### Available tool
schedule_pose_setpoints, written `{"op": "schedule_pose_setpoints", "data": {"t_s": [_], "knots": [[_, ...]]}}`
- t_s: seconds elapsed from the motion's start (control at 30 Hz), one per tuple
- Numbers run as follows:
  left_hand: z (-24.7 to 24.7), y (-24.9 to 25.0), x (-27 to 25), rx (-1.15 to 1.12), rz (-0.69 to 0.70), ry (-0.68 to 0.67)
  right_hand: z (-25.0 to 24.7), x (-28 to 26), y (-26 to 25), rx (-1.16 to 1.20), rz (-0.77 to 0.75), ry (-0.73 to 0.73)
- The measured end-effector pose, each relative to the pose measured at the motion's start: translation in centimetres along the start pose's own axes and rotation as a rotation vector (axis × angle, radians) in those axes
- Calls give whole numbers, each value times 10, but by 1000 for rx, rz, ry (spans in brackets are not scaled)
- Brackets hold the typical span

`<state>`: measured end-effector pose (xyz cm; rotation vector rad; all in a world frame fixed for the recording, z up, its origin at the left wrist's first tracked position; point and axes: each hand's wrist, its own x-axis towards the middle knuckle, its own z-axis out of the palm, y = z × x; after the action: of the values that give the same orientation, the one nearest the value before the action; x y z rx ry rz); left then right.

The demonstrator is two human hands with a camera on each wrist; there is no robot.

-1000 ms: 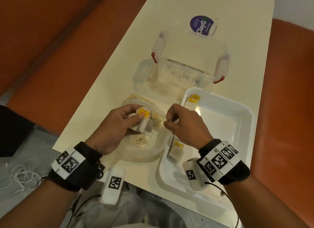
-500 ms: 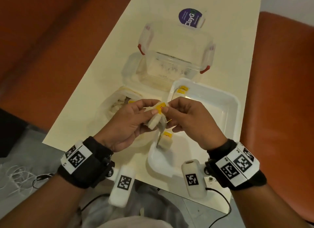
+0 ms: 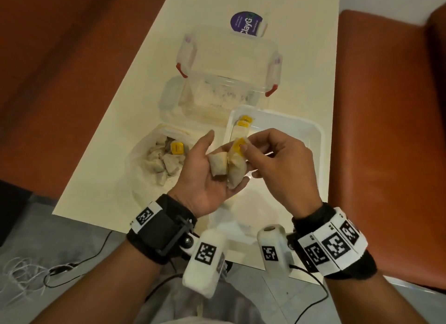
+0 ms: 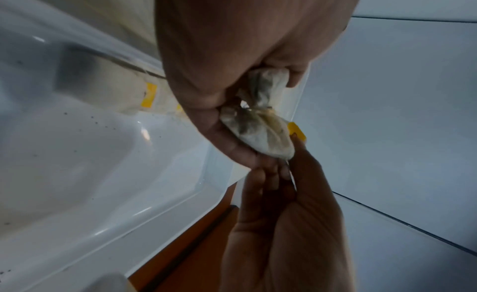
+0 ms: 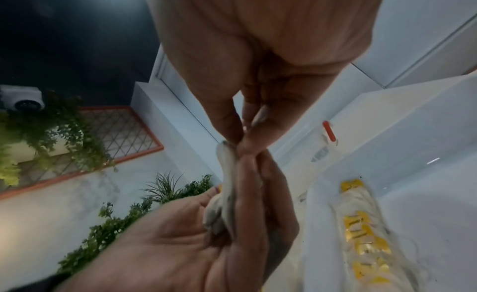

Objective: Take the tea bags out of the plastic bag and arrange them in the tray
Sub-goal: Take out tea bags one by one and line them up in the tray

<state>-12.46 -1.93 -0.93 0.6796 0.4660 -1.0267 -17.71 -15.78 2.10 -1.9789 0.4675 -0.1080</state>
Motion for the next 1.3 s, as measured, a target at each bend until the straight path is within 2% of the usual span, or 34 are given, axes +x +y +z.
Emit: {"op": "schedule_pose_setpoints", "data": {"t_s": [0.1,0.2,0.37,0.47,0.57,0.7,0.8,0.9,1.0,1.07,1.3], "knots": [[-6,-3,-6,122,-24,31,-7,-5,-1,163,83,-10],[-13,-3,-11,243,19,51,-16,-6,-3,314,149,-42],[-18,-1,-20,464,147,-31,-22,-7,-3,348,158,-97],[-16,-2,-22,610,221,41,-24,-8,1,314,147,-108],[-19,-4,-25,705,249,60,-25,-11,5,242,143,-161],[-29,-7,-32,787,216,33,-24,-14,8,175,132,-215],[-41,-4,-39,841,207,154,-21,-15,11,117,101,-269],[-56,5,-50,809,219,294,-10,-19,23,-131,39,-390],[-68,12,-61,741,239,343,8,-27,38,-504,0,-604],[-72,14,-67,715,243,349,20,-29,45,-568,23,-693],[-76,13,-72,669,247,355,41,-12,61,-714,49,-647]]}}
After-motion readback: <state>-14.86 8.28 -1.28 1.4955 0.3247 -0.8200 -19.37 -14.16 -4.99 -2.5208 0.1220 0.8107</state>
